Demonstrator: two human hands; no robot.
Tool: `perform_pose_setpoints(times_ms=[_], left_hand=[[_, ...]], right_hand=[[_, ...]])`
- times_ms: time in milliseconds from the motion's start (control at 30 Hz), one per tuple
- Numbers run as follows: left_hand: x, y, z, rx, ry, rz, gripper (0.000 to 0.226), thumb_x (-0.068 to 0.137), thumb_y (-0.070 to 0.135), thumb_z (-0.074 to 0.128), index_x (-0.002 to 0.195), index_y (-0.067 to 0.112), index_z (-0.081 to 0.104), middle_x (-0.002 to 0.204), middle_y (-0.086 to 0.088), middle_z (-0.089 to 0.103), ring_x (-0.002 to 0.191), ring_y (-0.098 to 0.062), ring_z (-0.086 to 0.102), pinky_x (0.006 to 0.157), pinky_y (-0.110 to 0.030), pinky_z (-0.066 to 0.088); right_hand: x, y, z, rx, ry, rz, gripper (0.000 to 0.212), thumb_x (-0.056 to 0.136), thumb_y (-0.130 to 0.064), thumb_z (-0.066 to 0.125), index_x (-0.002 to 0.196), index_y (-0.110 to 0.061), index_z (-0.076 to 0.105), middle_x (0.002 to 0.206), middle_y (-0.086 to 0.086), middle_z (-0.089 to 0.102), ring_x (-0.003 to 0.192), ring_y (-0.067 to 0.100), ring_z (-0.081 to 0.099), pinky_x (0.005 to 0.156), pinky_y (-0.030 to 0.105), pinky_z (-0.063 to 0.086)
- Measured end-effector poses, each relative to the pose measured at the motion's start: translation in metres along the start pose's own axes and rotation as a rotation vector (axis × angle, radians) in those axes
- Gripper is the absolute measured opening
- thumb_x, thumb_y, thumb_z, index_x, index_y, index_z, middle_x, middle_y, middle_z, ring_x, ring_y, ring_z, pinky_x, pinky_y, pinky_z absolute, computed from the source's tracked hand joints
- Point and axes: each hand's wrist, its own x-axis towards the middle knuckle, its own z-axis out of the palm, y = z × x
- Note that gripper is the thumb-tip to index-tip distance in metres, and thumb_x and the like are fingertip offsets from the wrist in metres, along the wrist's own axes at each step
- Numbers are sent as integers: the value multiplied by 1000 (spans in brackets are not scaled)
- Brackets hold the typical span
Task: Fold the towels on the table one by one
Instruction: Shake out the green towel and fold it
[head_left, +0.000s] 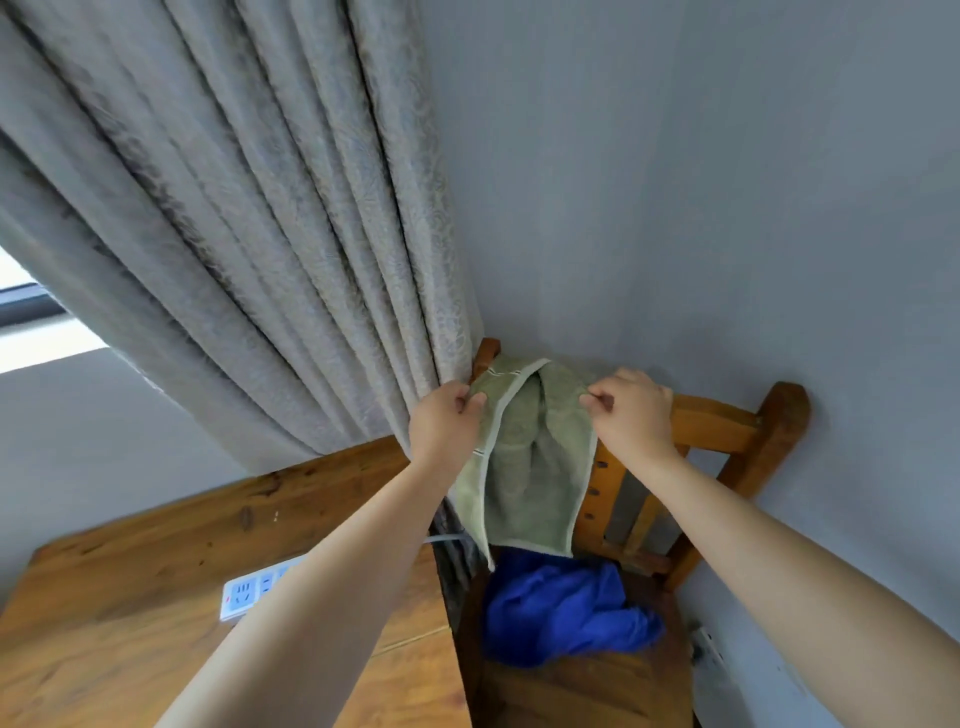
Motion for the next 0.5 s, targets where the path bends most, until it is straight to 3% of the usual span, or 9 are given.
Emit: perform_pose_setpoints(times_ms=[100,167,300,400,500], left_hand=[[-25,-5,-28,-21,49,21,15,93,26,48,83,15,54,64,11,48,62,-8,45,50,-20,30],[-40,-12,-46,-55,104,11,14,93,24,48,85,15,54,67,9,49,68,-12,46,53,-24,32],[-87,-36,-101,-153,197,-58,18,93,22,48,85,9,59,77,-2,56,81,-22,53,68,-28,36],[-128,-61,-147,-176,263,-105,23,92,21,49,97,5,64,98,-10,66,97,-25,58,76,-27,39],[-182,-105,-201,-194,319,-173,23,91,20,49,106,7,61,108,-7,64,103,-23,57,80,-26,39]], right_hand=[[-25,-17,-21,88,32,-58,19,86,-17,58,83,-2,69,87,13,64,91,27,54,81,34,32],[-40,-30,-33,137,54,-99,17,85,-14,61,84,0,70,87,15,66,88,27,57,78,34,38],[-90,-81,-48,207,122,-199,11,80,-5,65,82,5,70,85,21,68,84,31,60,69,22,34],[-132,-125,-49,274,112,-259,8,78,0,65,80,6,70,81,23,66,75,22,55,61,7,33],[-185,-176,-36,314,33,-293,8,78,-1,65,79,6,70,79,22,63,74,18,49,57,14,29]])
